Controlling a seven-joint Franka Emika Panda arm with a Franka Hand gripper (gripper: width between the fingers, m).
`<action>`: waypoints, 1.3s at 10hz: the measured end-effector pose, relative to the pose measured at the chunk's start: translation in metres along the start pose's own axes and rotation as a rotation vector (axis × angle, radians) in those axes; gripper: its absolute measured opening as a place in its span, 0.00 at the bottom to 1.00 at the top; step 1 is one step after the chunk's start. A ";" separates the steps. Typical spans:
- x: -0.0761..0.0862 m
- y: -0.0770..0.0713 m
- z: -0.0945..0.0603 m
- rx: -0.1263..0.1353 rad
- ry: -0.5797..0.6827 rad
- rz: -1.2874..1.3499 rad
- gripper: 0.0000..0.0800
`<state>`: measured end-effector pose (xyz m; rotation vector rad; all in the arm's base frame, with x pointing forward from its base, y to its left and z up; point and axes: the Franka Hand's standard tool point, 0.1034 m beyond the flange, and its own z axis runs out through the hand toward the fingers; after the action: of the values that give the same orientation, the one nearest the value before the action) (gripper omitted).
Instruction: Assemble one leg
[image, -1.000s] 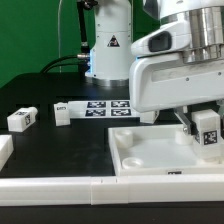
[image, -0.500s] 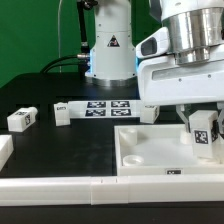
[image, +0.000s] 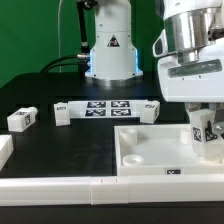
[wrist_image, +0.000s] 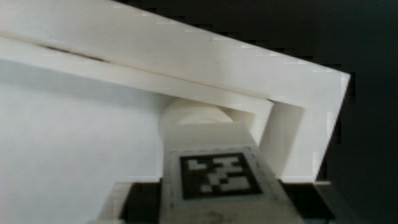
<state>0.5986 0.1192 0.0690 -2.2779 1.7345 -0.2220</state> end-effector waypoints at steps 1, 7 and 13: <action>0.000 0.000 0.000 0.000 -0.001 -0.011 0.48; 0.003 0.000 0.000 -0.009 0.004 -0.721 0.81; -0.003 -0.004 0.001 -0.074 -0.032 -1.499 0.81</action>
Offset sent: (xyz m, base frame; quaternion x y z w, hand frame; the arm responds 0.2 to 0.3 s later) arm 0.0012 0.0000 0.0030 0.0215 -0.0158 -0.2615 0.9648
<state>0.6020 0.1230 0.0690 -3.0494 -0.3000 -0.3586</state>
